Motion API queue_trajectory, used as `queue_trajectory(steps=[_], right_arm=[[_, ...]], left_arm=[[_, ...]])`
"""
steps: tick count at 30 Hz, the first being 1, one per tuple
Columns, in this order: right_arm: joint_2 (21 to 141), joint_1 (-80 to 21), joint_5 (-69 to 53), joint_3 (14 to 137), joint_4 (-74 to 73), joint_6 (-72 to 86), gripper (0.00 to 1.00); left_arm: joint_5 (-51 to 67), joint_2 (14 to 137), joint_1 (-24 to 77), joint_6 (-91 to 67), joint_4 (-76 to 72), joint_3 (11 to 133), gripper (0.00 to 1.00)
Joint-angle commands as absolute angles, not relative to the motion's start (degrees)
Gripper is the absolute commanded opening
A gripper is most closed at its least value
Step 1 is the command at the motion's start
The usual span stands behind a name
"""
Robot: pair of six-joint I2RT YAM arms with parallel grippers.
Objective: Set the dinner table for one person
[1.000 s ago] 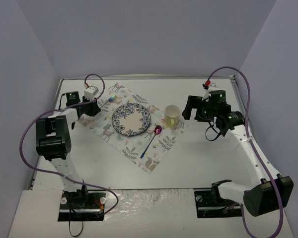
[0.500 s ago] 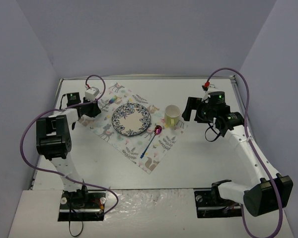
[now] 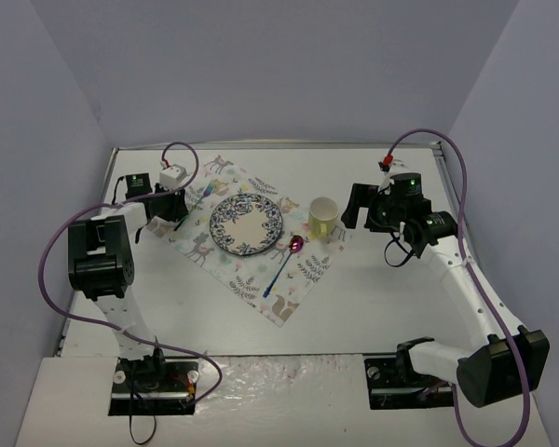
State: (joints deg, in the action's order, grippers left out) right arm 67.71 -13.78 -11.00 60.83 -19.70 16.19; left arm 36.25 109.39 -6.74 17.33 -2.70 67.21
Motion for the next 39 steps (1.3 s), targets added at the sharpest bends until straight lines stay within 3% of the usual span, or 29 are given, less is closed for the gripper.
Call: queue_trajectory(steps=[1,11,19,26,39], right_arm=[[65.5,-13.3,-11.4,60.9,-16.7,15.6,0.99],[60.9,-13.2,-6.9,63.0,-16.8,14.6,1.00],[55.6,-13.1,-4.1,62.5,-16.8,13.4,1.00],[54.0,-13.1,-4.8,60.3,-16.8,13.6,1.00],[53.0,-13.1,-4.0,58.5,-16.8,14.0,1.00]], left_arm=[[35.5,107.3,-6.2,18.3,-4.1,70.1,0.32],[21.8,94.2,-6.2,5.3,-1.2,73.4,0.79],[9.7,83.0,-5.9,-3.6,3.0,68.2,0.95],[11.1,79.6,-2.4,-17.0,2.7,60.7,0.97],[19.8,88.4,-0.6,-29.4,-0.7,60.1,0.97]])
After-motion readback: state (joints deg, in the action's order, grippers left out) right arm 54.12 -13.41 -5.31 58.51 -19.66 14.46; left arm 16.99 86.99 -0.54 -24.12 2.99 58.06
